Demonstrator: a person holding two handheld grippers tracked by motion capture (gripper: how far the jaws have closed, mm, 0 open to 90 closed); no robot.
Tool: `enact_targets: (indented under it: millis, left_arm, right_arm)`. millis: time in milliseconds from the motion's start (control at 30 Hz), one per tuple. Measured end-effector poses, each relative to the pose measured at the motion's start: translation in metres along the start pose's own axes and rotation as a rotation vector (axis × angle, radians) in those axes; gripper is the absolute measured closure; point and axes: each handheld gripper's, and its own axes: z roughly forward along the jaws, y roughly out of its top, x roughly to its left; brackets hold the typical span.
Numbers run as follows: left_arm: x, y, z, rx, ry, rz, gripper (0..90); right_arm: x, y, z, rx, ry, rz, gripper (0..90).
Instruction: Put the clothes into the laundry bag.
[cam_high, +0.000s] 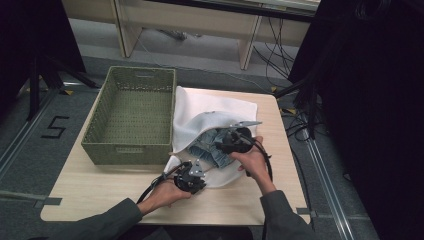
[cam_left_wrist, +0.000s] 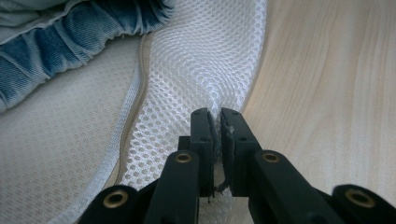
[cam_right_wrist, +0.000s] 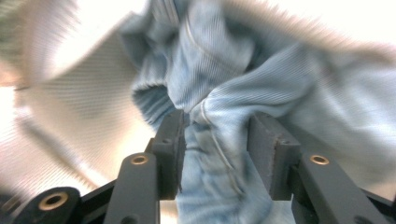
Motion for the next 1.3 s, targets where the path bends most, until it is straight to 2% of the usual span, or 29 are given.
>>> enact_targets:
  millis: [33, 100, 133, 167, 200, 233, 267, 333, 367, 400, 433, 467, 500, 533, 567, 600, 667, 700, 767, 800, 900, 933, 967, 1000, 1033, 1100, 1167, 1267, 1300]
  left_arm:
    - [0.0, 0.0, 0.0, 0.003, 0.006, 0.004, 82.4]
    - [0.0, 0.002, -0.001, 0.022, 0.001, 0.014, 81.7]
    - [-0.001, 0.002, -0.002, 0.032, -0.005, 0.003, 81.0]
    - [-0.001, 0.003, -0.002, 0.036, -0.004, 0.02, 80.1]
    - [-0.003, 0.004, -0.002, 0.025, 0.0, 0.0, 78.8]
    - [-0.005, 0.006, -0.002, 0.025, 0.004, 0.013, 76.6]
    - [-0.005, 0.009, -0.004, 0.023, 0.002, 0.043, 73.0]
    - [-0.01, 0.017, 0.0, -0.051, -0.004, 0.0, 66.2]
    - [-0.013, 0.021, 0.002, -0.084, -0.003, -0.012, 61.9]
    - [-0.016, 0.026, 0.005, -0.105, -0.008, -0.006, 58.3]
    - [-0.018, 0.03, 0.008, -0.11, -0.009, 0.009, 54.9]
    - [-0.019, 0.032, 0.012, -0.108, -0.016, 0.008, 52.4]
    - [-0.019, 0.032, 0.013, -0.074, -0.023, 0.029, 52.2]
    - [-0.02, 0.032, 0.019, -0.085, -0.009, 0.019, 51.9]
    - [-0.018, 0.029, 0.021, -0.044, -0.007, 0.041, 52.1]
    - [-0.016, 0.027, 0.024, -0.036, -0.004, 0.046, 54.0]
    - [-0.017, 0.021, 0.028, -0.093, 0.0, -0.01, 59.1]
    - [-0.015, 0.021, 0.028, -0.093, 0.003, 0.009, 63.6]
    - [-0.014, 0.021, 0.028, -0.1, -0.006, -0.001, 72.7]
    - [-0.015, 0.02, 0.029, -0.111, -0.011, 0.0, 76.0]
    - [-0.017, 0.02, 0.027, -0.092, -0.01, 0.019, 84.3]
    - [-0.017, 0.02, 0.026, -0.087, -0.011, 0.034, 85.1]
    - [-0.016, 0.02, 0.024, -0.061, -0.018, 0.062, 85.7]
    - [-0.016, 0.021, 0.024, -0.056, -0.024, 0.058, 86.2]
    - [-0.015, 0.021, 0.024, -0.052, -0.032, 0.055, 86.6]
    - [-0.014, 0.021, 0.022, -0.04, -0.046, 0.062, 87.2]
    - [-0.014, 0.021, 0.022, -0.035, -0.062, 0.066, 87.4]
    - [-0.013, 0.02, 0.023, -0.065, -0.094, -0.005, 87.6]
    - [-0.013, 0.02, 0.023, -0.066, -0.093, 0.002, 87.7]
  right_arm:
    - [-0.004, 0.001, -0.013, -0.034, -0.003, -0.043, 55.9]
    - [-0.007, -0.001, -0.03, -0.045, -0.037, -0.038, 55.4]
    - [-0.009, -0.002, -0.037, -0.004, -0.048, -0.044, 54.5]
    - [-0.012, -0.006, -0.038, 0.019, -0.06, -0.038, 53.5]
    - [-0.014, -0.012, -0.037, 0.028, -0.066, -0.051, 52.7]
    - [-0.015, -0.018, -0.031, 0.005, -0.078, -0.057, 51.1]
    - [-0.016, -0.022, -0.028, 0.027, -0.077, -0.05, 50.1]
    - [-0.015, -0.026, -0.024, 0.078, -0.07, 0.001, 49.0]
    - [-0.015, -0.027, -0.02, 0.056, -0.077, 0.003, 49.0]
    - [-0.015, -0.025, -0.022, 0.077, -0.062, 0.012, 48.7]
    - [-0.013, -0.023, -0.022, 0.071, -0.061, 0.037, 48.5]
    - [-0.013, -0.023, -0.021, 0.066, -0.06, 0.015, 48.3]
    - [-0.012, -0.023, -0.022, 0.073, -0.055, 0.031, 48.1]
    - [-0.013, -0.023, -0.021, 0.074, -0.062, 0.029, 48.1]
    - [-0.014, -0.025, -0.019, 0.072, -0.066, 0.016, 48.0]
    - [-0.014, -0.026, -0.018, 0.078, -0.068, 0.012, 47.8]
    - [-0.013, -0.028, -0.013, 0.067, -0.046, 0.001, 46.6]
    - [-0.011, -0.028, -0.011, 0.08, -0.027, 0.011, 46.1]
    - [-0.008, -0.03, -0.004, 0.101, -0.023, -0.009, 45.2]
    - [-0.009, -0.031, -0.002, 0.123, -0.021, -0.046, 44.7]
    - [-0.007, -0.038, 0.016, 0.169, -0.048, -0.068, 43.1]
    - [-0.003, -0.042, 0.023, 0.228, -0.059, -0.064, 44.9]
    - [-0.001, -0.045, 0.027, 0.233, -0.067, -0.091, 49.3]
    - [0.004, -0.047, 0.032, 0.241, -0.089, -0.103, 51.5]
    - [0.009, -0.046, 0.034, 0.258, -0.104, -0.086, 55.4]
    - [0.013, -0.04, 0.037, 0.235, -0.139, -0.107, 67.6]
    - [0.012, -0.037, 0.047, 0.221, -0.164, -0.124, 71.5]
    - [0.007, -0.026, 0.058, 0.167, -0.209, -0.096, 74.4]
    - [0.004, -0.022, 0.061, 0.139, -0.23, -0.092, 74.8]
